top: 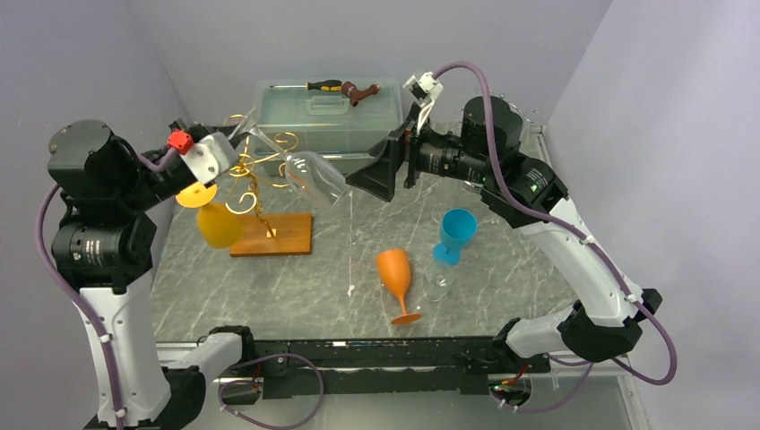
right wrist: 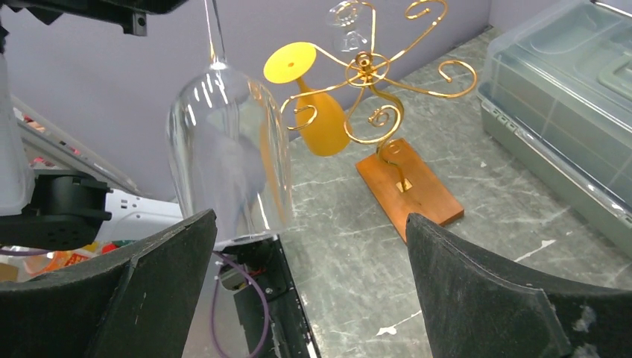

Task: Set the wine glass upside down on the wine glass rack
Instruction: Turn the wine glass upside down at the wine rack.

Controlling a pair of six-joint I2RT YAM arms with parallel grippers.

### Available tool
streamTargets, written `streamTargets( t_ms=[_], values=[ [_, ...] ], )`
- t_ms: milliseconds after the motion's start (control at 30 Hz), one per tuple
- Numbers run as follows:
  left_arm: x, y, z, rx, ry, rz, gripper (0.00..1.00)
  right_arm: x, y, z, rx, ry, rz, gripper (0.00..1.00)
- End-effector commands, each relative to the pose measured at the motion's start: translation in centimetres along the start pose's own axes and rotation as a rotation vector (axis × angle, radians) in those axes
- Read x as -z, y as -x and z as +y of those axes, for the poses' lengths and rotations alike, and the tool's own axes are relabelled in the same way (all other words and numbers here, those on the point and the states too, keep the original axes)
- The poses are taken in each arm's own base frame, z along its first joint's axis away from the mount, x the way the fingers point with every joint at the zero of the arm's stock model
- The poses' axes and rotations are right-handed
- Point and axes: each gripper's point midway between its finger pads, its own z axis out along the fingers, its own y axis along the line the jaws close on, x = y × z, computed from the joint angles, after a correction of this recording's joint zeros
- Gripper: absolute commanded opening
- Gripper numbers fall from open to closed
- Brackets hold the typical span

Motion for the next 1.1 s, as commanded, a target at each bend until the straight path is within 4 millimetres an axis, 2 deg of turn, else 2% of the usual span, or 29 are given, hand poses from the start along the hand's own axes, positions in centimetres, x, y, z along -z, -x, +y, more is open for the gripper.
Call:
streamTargets(
  t_ms=[0, 100, 233, 467, 867, 1000, 1067],
  values=[
    [0.5, 2.5, -0.7, -0.184, -0.039, -0.104, 0.0, 0.5, 2.5, 1.9, 0.074, 0.087, -0.089, 1.0],
    [0.7, 2.2, -1.8, -0.263, -0.072, -0.118, 0.0, -0.4, 2.0, 2.1, 0.081, 0.135, -0.082, 1.0],
    [1.0, 2.1, -3.3, -0.389, -0.119, -0.148, 0.0, -2.4, -0.2, 3.0, 0.066, 0.219, -0.038, 1.0],
    [1.4, 2.0, -4.7, -0.505, -0.141, -0.185, 0.0, -5.2, -4.1, 5.0, 0.202, 0.235, -0.031, 1.0],
    [1.7, 1.9, -6.0, -0.568, -0.171, -0.209, 0.0, -7.6, -7.6, 6.2, 0.195, 0.314, -0.031, 1.0],
    [2.0, 2.4, -6.3, -0.584, -0.174, -0.227, 0.0, -8.2, -8.5, 5.9, 0.19, 0.307, -0.035, 1.0],
    [2.1, 2.4, -6.7, -0.589, -0.183, -0.233, 0.0, -8.6, -8.2, 6.0, 0.188, 0.31, -0.059, 1.0]
  ],
)
